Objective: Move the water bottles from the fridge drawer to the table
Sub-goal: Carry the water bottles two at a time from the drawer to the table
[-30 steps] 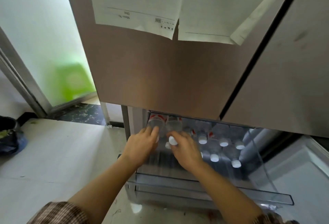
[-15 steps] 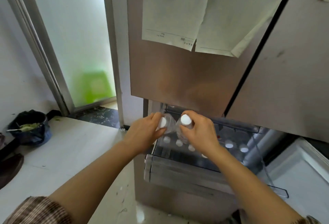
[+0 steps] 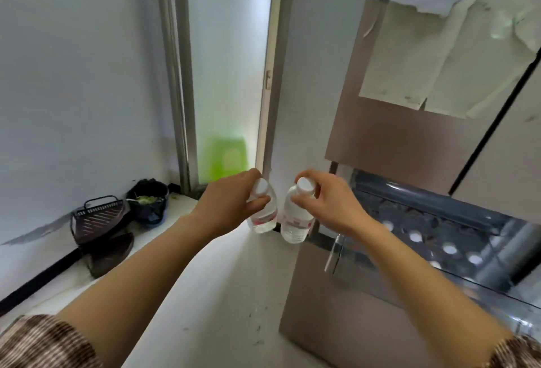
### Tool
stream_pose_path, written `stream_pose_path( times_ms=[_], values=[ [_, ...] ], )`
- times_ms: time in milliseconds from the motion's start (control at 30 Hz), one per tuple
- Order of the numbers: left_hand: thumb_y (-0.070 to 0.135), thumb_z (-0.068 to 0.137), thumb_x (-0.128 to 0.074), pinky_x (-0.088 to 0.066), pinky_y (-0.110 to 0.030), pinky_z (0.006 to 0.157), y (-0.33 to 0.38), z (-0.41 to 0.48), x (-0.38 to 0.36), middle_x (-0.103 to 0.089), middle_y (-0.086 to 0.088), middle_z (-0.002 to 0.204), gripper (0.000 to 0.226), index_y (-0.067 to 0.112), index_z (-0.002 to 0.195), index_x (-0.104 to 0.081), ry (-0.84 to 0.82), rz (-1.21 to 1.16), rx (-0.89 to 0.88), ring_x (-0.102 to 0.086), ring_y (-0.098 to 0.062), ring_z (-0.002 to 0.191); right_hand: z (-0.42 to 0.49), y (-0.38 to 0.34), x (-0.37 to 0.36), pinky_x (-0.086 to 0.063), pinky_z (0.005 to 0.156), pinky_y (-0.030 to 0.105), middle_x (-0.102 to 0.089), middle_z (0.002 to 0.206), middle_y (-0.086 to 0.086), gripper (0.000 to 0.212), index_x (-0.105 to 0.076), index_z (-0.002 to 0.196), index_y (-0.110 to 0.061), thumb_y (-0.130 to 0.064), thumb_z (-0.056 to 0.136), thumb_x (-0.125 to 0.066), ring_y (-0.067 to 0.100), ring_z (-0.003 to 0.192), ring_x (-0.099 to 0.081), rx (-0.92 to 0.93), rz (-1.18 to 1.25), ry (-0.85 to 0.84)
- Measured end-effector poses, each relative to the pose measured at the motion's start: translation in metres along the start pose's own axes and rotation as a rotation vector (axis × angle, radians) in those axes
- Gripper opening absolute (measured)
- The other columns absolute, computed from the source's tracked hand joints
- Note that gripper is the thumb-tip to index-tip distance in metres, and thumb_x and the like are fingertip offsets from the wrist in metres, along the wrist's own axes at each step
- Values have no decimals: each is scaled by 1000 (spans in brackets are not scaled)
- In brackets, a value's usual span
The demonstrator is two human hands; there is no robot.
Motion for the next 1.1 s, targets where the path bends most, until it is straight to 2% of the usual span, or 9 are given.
stream_pose_path(
  times_ms=[67, 200, 400, 533, 633, 767, 867, 967, 1100],
  values=[
    [47, 87, -56, -42, -35, 63, -32, -37, 19, -65, 0, 93, 30, 21, 99, -49, -41, 44, 47, -61, -28, 85, -3, -33, -39, -45, 75, 31, -62, 101, -3, 27, -60, 112, -21, -32, 87, -63, 15, 83, -55, 37, -23, -78],
    [47, 87, -55, -36, -33, 62, -97, -116, 55, -64, -1, 94, 29, 20, 95, -48, -112, 135, 170, -60, -27, 87, -14, -105, -126, -34, 67, 25, -55, 89, -7, 26, -59, 109, -23, -32, 86, -66, 12, 74, -50, 129, -22, -218],
    [51, 89, -52, -41, -35, 60, -196, -225, 116, -59, -1, 86, 32, 20, 87, -43, -221, 247, 393, -56, -23, 77, -19, -219, -252, -48, 74, 32, -67, 104, 6, 28, -56, 110, -23, -36, 86, -64, 22, 86, -58, 311, -30, -426],
    [53, 90, -48, -33, -32, 56, -264, -290, 167, -62, -1, 92, 29, 25, 88, -39, -221, 349, 544, -49, -18, 72, -12, -298, -321, -45, 69, 32, -66, 106, 4, 32, -52, 112, -22, -44, 89, -57, 25, 92, -60, 504, -118, -453],
    [54, 91, -46, -38, -34, 59, -314, -333, 204, -63, 0, 99, 29, 25, 93, -44, -218, 408, 651, -53, -20, 78, -7, -363, -369, -52, 75, 38, -65, 107, 2, 34, -50, 113, -22, -46, 89, -56, 22, 93, -61, 633, -96, -477],
    [56, 91, -45, -39, -31, 58, -385, -385, 253, -62, 5, 98, 31, 26, 100, -46, -228, 498, 756, -51, -15, 74, 0, -449, -438, -51, 75, 36, -62, 113, 0, 34, -50, 115, -21, -45, 90, -55, 19, 95, -59, 787, -52, -522],
    [57, 91, -46, -40, -28, 57, -433, -417, 284, -60, 8, 95, 31, 28, 99, -45, -250, 534, 802, -52, -14, 75, 12, -502, -484, -48, 70, 32, -62, 114, 0, 36, -50, 118, -21, -44, 91, -55, 18, 90, -57, 860, -35, -564],
    [57, 89, -49, -34, -25, 54, -490, -451, 321, -52, 12, 88, 27, 32, 92, -39, -260, 522, 869, -52, -12, 73, 28, -565, -535, -36, 63, 27, -61, 110, -1, 35, -50, 117, -21, -43, 91, -56, 13, 80, -48, 917, -2, -600],
    [53, 89, -53, -33, -27, 54, -559, -494, 369, -45, 10, 92, 28, 28, 94, -43, -237, 495, 985, -50, -12, 68, 40, -645, -595, -40, 69, 28, -62, 113, -1, 37, -51, 121, -21, -41, 90, -57, 17, 90, -55, 975, 19, -638]
  ],
)
Point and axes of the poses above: each hand's wrist, its own z-axis towards the middle knuckle, its own x-axis out of the back of the hand, y = z × x, the point moved 7 cm from there along z, towards the middle knuckle
